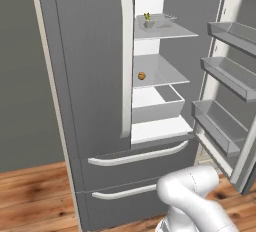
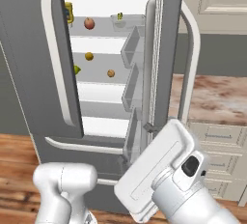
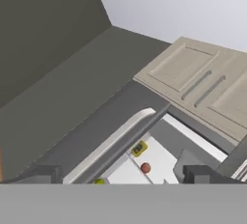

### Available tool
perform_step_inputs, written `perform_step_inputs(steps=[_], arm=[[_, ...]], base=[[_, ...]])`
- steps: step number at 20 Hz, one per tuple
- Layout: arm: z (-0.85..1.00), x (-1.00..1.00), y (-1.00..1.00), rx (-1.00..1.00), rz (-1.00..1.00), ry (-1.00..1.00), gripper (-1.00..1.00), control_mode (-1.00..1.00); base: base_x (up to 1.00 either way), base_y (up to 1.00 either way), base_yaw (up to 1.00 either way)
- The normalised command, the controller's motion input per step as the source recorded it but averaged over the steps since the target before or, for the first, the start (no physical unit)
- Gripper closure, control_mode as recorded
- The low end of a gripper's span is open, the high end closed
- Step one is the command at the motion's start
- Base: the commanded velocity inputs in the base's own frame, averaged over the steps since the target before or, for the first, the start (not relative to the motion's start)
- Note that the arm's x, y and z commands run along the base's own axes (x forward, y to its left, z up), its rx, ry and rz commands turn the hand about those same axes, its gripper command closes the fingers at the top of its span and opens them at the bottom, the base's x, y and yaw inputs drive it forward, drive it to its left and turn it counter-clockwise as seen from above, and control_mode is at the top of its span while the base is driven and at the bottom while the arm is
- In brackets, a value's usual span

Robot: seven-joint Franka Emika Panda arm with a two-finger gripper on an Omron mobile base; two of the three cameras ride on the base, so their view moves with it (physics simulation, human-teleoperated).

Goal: Place the tupperware on the top shelf of the fridge. Make space for the tupperware among the existing items by rearranging them on the shelves if needed. Close the fridge door when finished.

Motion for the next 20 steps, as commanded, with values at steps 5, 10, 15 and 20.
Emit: perform_step_inputs(steps=[5,10,15,20], arm=[[-0.02,0.20,-0.48,0.03,0.00,0.00,-1.00,-1.00],[-0.08,0.35,-0.43,0.01,0.00,0.00,-1.00,-1.00],[-0.22,0.59,-0.34,0.00,0.00,0.00,-1.00,-1.00],[-0.23,0.55,-0.42,0.00,0.00,0.00,-1.00,-1.00]], base=[[0.00,0.00,0.00],[0.00,0.00,0.00],[0.00,0.00,0.00],[0.00,0.00,0.00]])
